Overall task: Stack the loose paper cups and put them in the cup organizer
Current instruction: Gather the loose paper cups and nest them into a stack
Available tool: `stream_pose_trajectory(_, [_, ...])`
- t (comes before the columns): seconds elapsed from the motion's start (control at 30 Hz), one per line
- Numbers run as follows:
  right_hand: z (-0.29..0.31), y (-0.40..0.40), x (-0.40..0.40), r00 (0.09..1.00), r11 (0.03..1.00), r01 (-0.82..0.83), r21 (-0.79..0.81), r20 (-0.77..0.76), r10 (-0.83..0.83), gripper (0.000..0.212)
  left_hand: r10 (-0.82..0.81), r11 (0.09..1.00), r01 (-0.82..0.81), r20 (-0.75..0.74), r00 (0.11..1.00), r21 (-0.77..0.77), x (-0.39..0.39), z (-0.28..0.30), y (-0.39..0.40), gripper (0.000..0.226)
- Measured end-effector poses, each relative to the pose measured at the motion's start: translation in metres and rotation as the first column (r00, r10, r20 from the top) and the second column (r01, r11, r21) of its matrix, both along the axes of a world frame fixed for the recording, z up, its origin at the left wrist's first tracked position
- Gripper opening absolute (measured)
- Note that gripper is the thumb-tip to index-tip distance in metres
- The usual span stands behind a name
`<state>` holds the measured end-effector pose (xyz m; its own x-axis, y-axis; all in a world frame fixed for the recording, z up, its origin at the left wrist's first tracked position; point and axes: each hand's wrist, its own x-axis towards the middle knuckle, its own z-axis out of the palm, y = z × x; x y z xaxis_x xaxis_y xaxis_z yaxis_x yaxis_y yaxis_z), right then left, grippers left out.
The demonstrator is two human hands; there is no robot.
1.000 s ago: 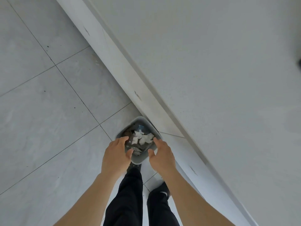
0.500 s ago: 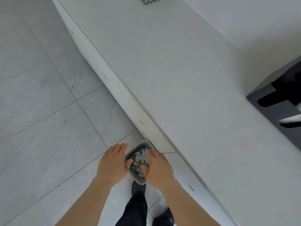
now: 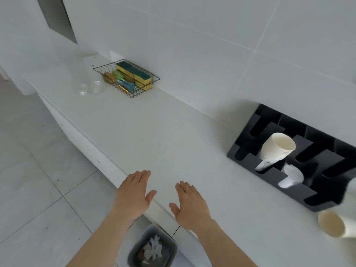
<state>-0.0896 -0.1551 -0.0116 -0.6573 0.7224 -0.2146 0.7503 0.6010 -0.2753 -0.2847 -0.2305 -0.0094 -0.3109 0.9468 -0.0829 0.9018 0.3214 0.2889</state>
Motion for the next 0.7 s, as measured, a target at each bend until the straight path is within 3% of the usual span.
stream_pose_trajectory(0.23, [0.042, 0.041, 0.122, 0.945, 0.941, 0.325, 0.093, -0.009, -0.326, 0.066, -0.246, 0.963, 0.246, -0.012, 0.969, 0.106, 0.085, 0.036, 0.099, 0.069])
stream_pose_trajectory(0.43, [0.057, 0.045, 0.252, 0.823, 0.815, 0.565, 0.129, -0.016, -0.568, 0.065, -0.451, 0.884, 0.444, 0.017, 0.892, 0.144, 0.211, 0.050, 0.151, 0.072])
stream_pose_trajectory(0.7, [0.057, 0.038, 0.421, 0.648, 0.639, 0.760, 0.119, -0.063, -0.759, 0.057, -0.605, 0.793, 0.594, 0.054, 0.795, 0.137, 0.377, 0.057, 0.182, 0.076])
